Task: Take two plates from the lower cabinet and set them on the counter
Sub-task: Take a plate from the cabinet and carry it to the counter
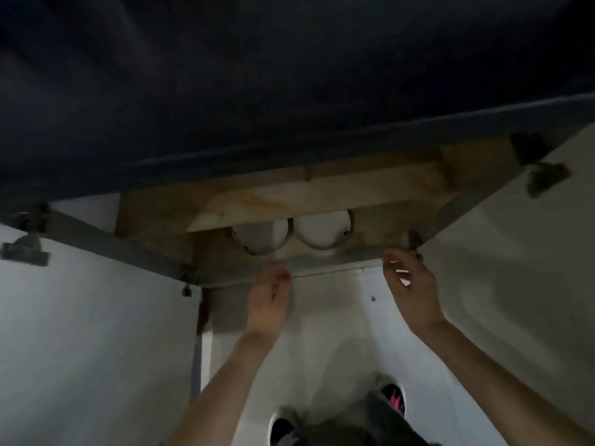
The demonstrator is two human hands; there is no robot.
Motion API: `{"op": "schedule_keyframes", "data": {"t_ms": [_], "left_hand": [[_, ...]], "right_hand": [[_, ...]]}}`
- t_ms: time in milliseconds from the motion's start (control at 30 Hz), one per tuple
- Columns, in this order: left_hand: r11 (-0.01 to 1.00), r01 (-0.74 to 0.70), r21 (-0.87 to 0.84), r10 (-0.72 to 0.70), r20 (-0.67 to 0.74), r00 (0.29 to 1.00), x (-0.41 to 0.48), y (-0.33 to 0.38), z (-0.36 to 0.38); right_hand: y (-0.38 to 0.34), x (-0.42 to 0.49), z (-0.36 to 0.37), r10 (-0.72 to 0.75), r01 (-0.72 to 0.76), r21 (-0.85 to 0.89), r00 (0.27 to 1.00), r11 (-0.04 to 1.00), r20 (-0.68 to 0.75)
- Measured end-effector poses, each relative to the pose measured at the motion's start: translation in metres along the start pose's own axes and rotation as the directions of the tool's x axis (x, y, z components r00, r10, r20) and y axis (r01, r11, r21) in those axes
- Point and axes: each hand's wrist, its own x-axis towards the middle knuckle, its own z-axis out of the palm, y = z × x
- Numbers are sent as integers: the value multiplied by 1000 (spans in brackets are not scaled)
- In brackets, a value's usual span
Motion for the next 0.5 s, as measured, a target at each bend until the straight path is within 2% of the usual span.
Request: {"op": "schedule_keyframes", "data": {"t_ms": [133, 233, 300, 367, 433, 500], "left_hand": [[998, 25, -50, -28, -60, 998, 70, -105, 72], [995, 67, -79, -64, 37, 997, 132, -184, 114], [988, 136, -75, -133, 44, 990, 172, -229, 134], [976, 168, -137, -166, 24, 986, 202, -253, 148], [971, 128, -204, -130, 3, 992, 224, -257, 155], [971, 101, -218, -93, 49, 994, 244, -255, 162]], "right_hand": [[118, 66, 73, 17, -18, 59, 1000, 998, 19], [192, 113, 128, -37, 33, 85, 998, 996, 45], [227, 144, 157, -35, 33, 83, 999, 996, 30], [253, 172, 176, 14, -17, 84, 999, 996, 37], [270, 199, 190, 35, -41, 90, 998, 995, 60], [274, 222, 201, 112, -121, 147, 991, 982, 67]]}}
